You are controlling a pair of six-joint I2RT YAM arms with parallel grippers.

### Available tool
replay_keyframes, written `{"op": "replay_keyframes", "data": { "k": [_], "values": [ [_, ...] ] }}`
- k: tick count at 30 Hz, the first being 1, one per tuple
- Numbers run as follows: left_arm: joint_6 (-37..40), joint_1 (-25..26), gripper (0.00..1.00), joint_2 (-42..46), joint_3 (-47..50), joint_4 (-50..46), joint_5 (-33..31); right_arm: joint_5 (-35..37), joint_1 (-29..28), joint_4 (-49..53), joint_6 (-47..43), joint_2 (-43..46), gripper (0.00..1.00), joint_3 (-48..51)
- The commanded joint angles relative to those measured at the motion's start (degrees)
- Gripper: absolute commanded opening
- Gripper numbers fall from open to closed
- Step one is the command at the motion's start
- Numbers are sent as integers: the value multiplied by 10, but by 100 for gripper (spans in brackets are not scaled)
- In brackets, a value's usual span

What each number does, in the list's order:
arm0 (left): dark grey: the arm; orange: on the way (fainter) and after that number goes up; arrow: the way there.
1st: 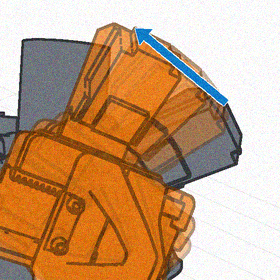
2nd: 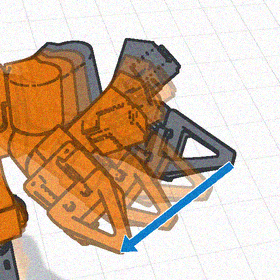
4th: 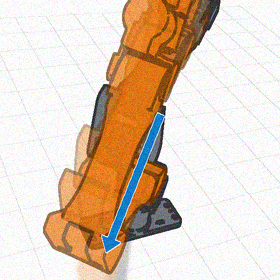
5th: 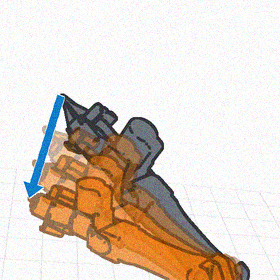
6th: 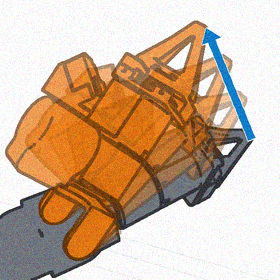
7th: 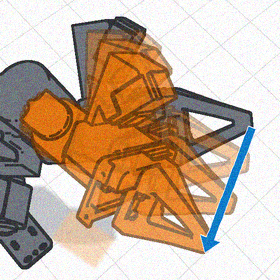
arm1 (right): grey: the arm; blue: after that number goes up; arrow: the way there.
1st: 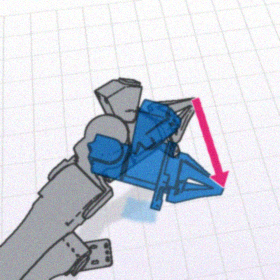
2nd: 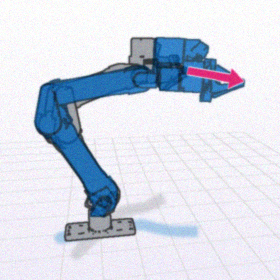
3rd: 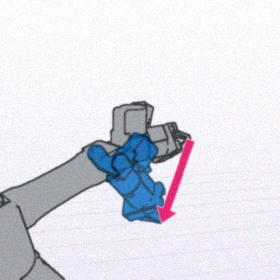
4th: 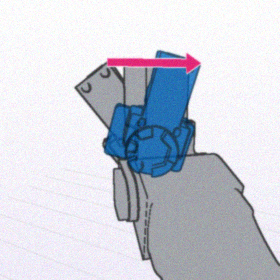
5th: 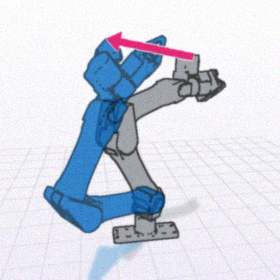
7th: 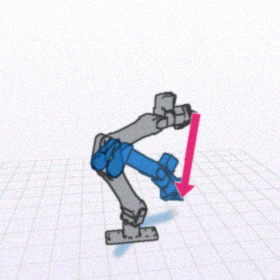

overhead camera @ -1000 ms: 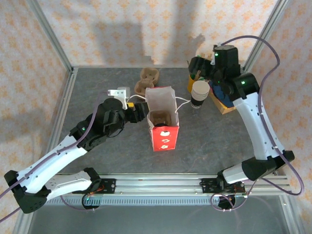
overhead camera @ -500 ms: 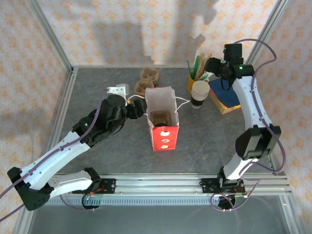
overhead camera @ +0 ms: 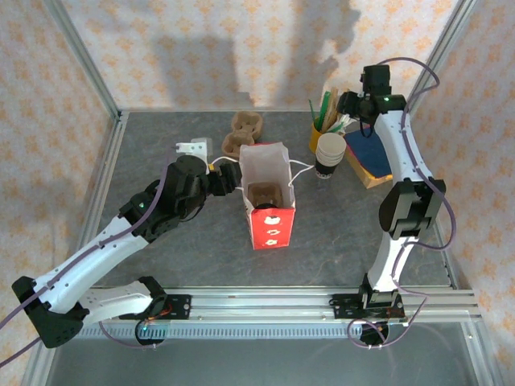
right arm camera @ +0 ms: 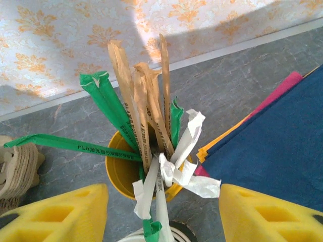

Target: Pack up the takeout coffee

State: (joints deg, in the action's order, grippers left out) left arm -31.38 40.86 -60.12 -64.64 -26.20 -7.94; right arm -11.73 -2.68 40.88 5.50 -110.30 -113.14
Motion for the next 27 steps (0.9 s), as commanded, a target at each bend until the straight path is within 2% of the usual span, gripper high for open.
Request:
{"op": "replay_keyframes", "data": {
  "k": [1,7,13,27],
  "values": [
    [12,-6,77,12,11,12,-3,0,1,-7,-18,-14,56,-27],
    [14,-9,77,12,13,14,0,-10,1,-2,-19,-35,47,-48],
    [15,-12,77,13,14,15,4,8,1,14,-17,-56,44,-66],
    [17,-15,77,9,19,23,15,-21,1,22,-15,-68,31,-75]
  ]
}}
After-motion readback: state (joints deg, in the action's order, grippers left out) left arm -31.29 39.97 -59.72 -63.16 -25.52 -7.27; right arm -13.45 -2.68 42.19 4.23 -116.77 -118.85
